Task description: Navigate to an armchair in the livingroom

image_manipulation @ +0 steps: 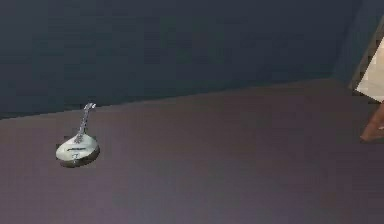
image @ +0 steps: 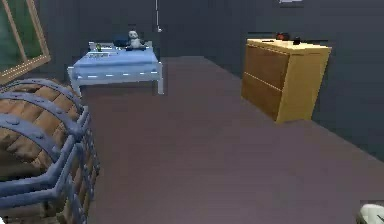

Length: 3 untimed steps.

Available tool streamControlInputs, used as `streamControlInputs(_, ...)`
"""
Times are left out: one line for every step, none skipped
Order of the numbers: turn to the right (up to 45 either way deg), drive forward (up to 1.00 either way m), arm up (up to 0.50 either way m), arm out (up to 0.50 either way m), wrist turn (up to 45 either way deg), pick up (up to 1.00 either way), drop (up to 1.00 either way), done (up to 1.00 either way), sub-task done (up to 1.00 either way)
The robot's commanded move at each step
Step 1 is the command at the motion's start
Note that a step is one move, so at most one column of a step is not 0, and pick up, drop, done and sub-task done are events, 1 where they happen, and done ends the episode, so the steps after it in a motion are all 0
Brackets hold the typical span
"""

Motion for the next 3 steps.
streamControlInputs(45.0, 0.00, 0.00, 0.00, 0.0, 0.00, 0.00, 0.00, 0.00)
streamControlInputs(45.0, 0.00, 0.00, 0.00, 0.0, 0.00, 0.00, 0.00, 0.00)
streamControlInputs(36.0, 0.00, 0.00, 0.00, 0.0, 0.00, 0.00, 0.00, 0.00)
